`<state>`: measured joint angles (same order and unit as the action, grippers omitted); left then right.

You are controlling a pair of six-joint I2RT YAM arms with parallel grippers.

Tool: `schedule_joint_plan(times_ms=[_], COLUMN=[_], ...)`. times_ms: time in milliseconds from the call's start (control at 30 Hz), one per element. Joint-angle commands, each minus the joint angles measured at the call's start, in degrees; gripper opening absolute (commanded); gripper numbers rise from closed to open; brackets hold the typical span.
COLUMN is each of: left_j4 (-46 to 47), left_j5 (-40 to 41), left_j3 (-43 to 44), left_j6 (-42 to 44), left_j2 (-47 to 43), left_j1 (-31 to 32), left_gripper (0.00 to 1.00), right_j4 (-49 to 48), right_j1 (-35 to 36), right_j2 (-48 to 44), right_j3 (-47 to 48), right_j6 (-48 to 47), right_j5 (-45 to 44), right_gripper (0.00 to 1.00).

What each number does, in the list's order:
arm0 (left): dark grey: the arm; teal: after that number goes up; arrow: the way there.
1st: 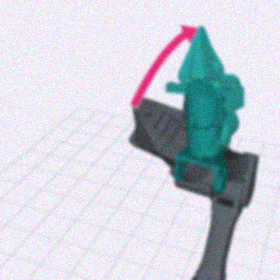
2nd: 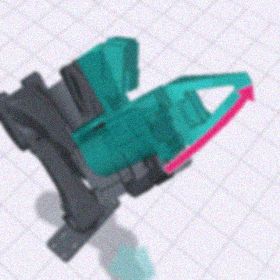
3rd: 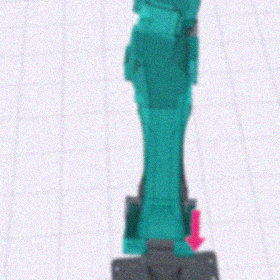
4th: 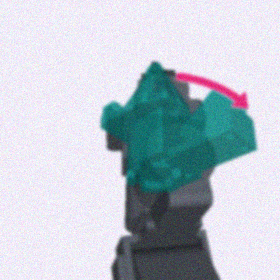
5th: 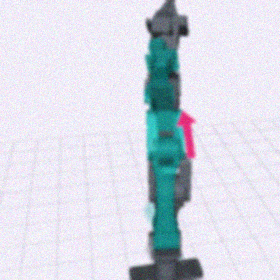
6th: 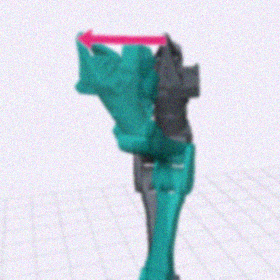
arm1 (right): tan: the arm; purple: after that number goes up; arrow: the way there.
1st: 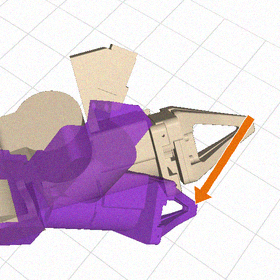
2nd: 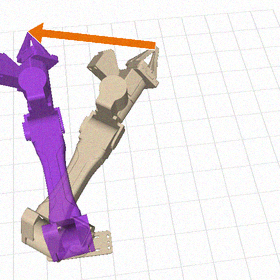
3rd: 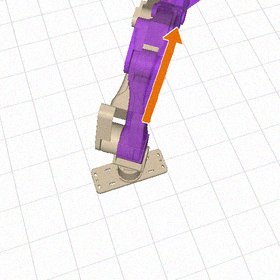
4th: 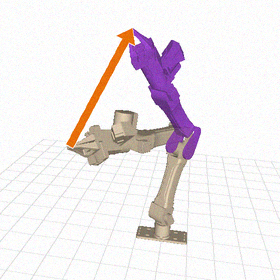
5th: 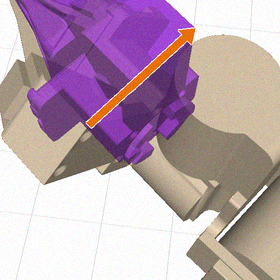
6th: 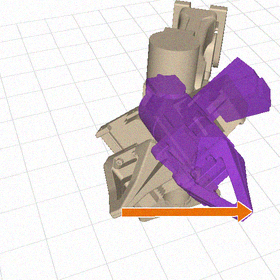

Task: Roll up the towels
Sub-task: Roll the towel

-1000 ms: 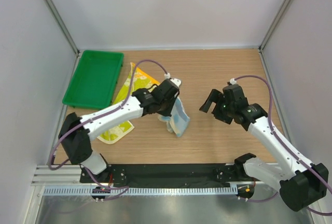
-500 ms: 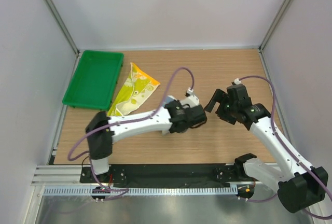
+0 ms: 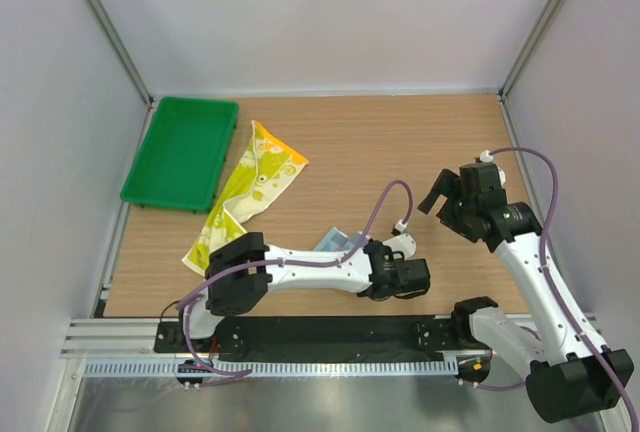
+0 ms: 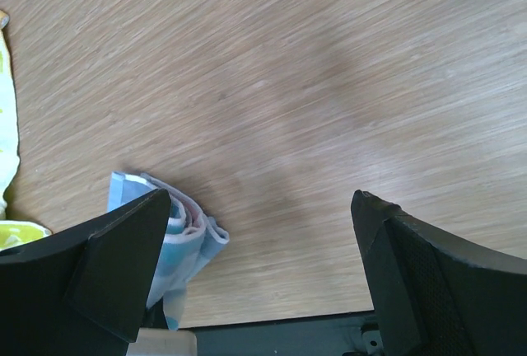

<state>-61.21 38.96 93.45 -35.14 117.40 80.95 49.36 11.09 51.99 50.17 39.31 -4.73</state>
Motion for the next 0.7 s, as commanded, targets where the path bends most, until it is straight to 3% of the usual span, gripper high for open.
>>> schedule_joint_plan(times_ms=[0, 167, 333, 500, 667], left_j4=[-3.63, -11.38, -9.81, -9.89, -10.95], left_j5=[7.07, 18.32, 22.12, 22.22, 18.70], left_j3=[2.27, -3.17, -9.16, -6.80, -6.53], left_j6=[-2.40, -3.54, -0.12, -2.12, -9.41], left_j2=[-1.04, -5.24, -17.46, -21.87, -11.61], left_j1=[-0.52, -8.59, -20.45, -20.57, -14.69], left_gripper=[0.00, 0.00, 0.00, 0.00, 0.00], right_j4=[-0.32, -1.90, -3.22, -4.01, -3.66], right_j1=[-0.54, -0.63, -0.63, -0.72, -1.25], right_j2=[0.92, 3.38, 4.79, 4.79, 3.74], right_j3=[2.56, 2.91, 3.35, 3.18, 1.69], right_j6=[-1.78, -2.22, -2.92, -3.53, -3.98], right_j5=[1.47, 6.12, 7.72, 8.60, 8.07], right_gripper=[1.00, 0.99, 0.99, 0.99, 0.99])
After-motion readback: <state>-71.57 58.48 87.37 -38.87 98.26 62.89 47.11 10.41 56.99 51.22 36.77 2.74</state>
